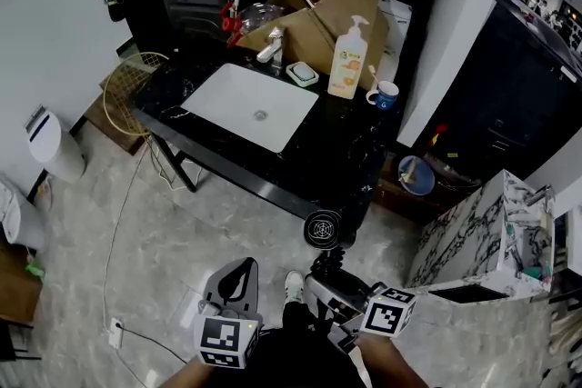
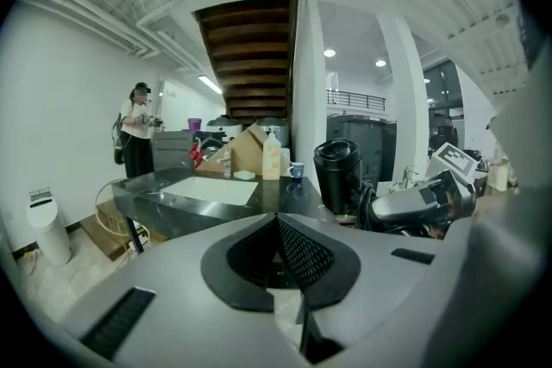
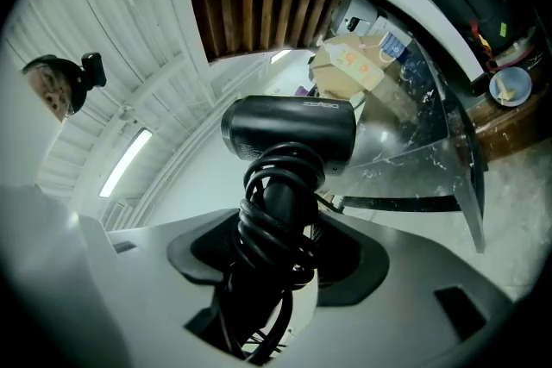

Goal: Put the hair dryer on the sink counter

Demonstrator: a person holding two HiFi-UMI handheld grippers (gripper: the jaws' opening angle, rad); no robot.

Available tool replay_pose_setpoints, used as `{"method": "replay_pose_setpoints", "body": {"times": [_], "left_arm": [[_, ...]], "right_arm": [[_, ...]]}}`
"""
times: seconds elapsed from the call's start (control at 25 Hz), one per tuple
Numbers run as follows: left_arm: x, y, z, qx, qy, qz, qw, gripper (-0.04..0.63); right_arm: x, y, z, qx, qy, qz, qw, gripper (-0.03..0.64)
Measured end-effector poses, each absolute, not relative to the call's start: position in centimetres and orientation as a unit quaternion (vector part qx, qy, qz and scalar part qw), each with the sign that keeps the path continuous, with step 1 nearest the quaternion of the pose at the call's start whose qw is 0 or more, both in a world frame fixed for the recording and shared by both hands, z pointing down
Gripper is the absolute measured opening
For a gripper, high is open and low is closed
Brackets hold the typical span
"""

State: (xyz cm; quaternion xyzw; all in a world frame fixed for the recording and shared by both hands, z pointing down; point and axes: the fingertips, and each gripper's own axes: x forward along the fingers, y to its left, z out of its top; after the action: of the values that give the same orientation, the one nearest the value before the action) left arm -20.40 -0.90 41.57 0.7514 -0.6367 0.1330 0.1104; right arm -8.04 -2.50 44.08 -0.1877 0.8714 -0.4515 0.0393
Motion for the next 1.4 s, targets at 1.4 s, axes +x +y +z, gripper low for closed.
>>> {"method": "replay_pose_setpoints", "body": {"times": [1.4], "left_arm": [[-21.8,-29.2,44.9,0.788,-0.575,0.182,0.122,0.008]], "right_arm": [[-9.1,-32.2,50.8,-0.408,0.797,-0.429,-0.118,0.270]]}}
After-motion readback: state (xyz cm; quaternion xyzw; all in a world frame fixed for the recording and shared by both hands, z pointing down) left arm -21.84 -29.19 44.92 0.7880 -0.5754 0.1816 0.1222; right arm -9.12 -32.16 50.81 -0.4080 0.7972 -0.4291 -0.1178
